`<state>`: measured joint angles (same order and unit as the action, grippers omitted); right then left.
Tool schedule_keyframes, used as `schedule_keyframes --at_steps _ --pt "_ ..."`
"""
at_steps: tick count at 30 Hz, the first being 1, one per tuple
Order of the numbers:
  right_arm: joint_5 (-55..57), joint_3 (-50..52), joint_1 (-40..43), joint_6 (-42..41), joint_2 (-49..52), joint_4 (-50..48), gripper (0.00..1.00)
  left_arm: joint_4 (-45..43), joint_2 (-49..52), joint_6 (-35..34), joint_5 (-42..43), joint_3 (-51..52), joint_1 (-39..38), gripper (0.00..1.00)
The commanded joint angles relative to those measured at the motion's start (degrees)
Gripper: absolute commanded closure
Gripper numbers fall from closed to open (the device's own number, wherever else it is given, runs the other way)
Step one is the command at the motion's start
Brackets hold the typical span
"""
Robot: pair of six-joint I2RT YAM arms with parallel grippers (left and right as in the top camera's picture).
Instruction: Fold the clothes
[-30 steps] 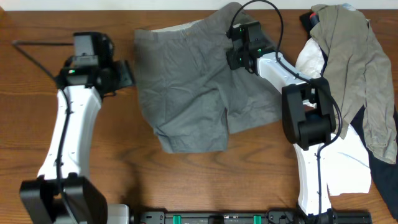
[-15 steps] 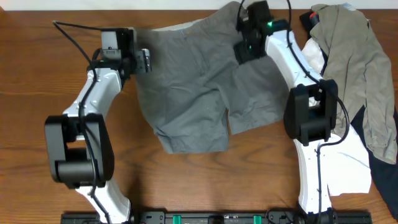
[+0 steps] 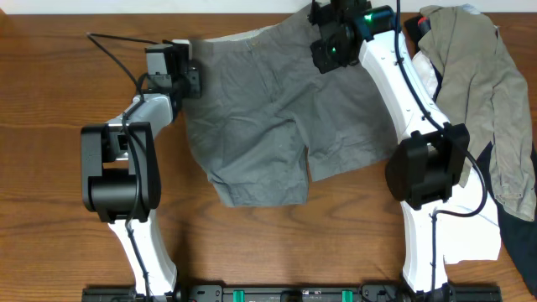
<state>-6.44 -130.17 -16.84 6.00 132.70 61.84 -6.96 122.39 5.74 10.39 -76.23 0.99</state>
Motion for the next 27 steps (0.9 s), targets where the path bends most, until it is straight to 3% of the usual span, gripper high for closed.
schedule_keyframes --at_steps 1,9,14,18,22,24,27 --pt "-0.87 -0.66 -0.61 -1.97 -0.96 0.09 0.64 -0.37 -0.11 0.76 0.90 -0.24 -0.90 0.64" --pt "-2.64 -0.66 -1.57 -2.75 -0.96 0.15 0.64 3.06 4.11 -0.81 0.42 -0.24 -2.05 0.65" --pt "-2.86 -0.66 -1.62 -2.89 -0.96 0.70 0.61 8.63 4.44 -6.82 -10.12 -0.24 -1.73 0.70" --pt "-2.84 -0.63 -1.62 -3.85 -0.96 0.81 0.59 17.31 3.15 -13.60 -18.08 -0.24 -0.04 0.71" --pt "-2.82 -0.63 -1.62 -4.72 -0.96 0.81 0.54 29.46 1.51 -21.03 -20.31 -0.24 3.23 0.71" --pt "-2.82 -0.55 -1.62 -4.72 -0.83 0.81 0.53 36.44 0.85 -25.22 -19.93 -0.24 5.51 0.67" --pt "-2.80 -0.17 -1.62 -6.16 -0.61 0.81 0.51 46.05 0.24 -27.47 -15.87 -0.24 8.83 0.48"
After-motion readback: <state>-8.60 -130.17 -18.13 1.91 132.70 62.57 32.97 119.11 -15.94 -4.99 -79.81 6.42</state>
